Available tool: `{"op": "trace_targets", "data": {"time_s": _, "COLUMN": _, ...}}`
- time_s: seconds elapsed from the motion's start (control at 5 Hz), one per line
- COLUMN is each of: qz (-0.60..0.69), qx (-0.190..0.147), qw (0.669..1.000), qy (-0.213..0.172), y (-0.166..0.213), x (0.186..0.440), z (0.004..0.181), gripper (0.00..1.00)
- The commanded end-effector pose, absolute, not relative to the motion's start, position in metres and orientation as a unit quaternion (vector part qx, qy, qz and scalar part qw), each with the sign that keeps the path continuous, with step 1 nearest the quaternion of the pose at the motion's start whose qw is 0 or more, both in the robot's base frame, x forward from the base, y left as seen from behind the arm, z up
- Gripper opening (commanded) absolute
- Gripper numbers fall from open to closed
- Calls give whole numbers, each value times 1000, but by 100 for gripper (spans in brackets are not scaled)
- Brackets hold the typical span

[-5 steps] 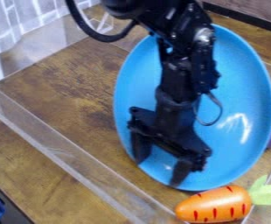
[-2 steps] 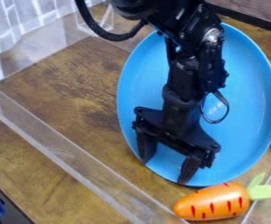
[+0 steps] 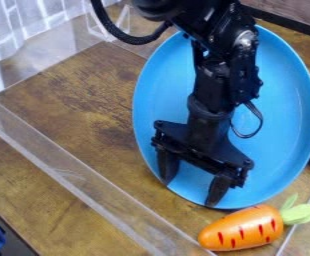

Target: Move the carrot to the left side

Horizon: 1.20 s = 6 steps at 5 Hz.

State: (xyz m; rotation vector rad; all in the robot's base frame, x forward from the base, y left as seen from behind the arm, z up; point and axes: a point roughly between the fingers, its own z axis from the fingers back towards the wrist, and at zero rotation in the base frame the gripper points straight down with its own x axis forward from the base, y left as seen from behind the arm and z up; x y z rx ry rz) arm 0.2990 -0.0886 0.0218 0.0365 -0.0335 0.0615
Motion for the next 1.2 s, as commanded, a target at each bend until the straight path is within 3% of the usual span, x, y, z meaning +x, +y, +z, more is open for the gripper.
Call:
{"op": "trace_targets", "data": {"time_s": 0.0, "qz": 32, "qx": 28, "qw": 999, "qy": -13, "y": -63, "x": 303, "z": 14, "gripper": 100}}
{"op": "trace_targets", "data": {"time_s": 0.2, "qz": 14, "qx": 29, "qw": 999, "qy": -15, "y": -50, "x": 305, "z": 11, "gripper": 100}}
{"op": "trace_targets", "data": {"time_s": 0.8, "qz": 20, "qx": 40, "qw": 999, "qy": -26, "y": -37, "x": 352, "z": 31, "gripper": 100}}
{"op": "trace_targets", "data": {"time_s": 1.0, "qz": 27, "qx": 43, "qw": 998, "qy": -26, "y": -30, "x": 349, "z": 24, "gripper": 100}}
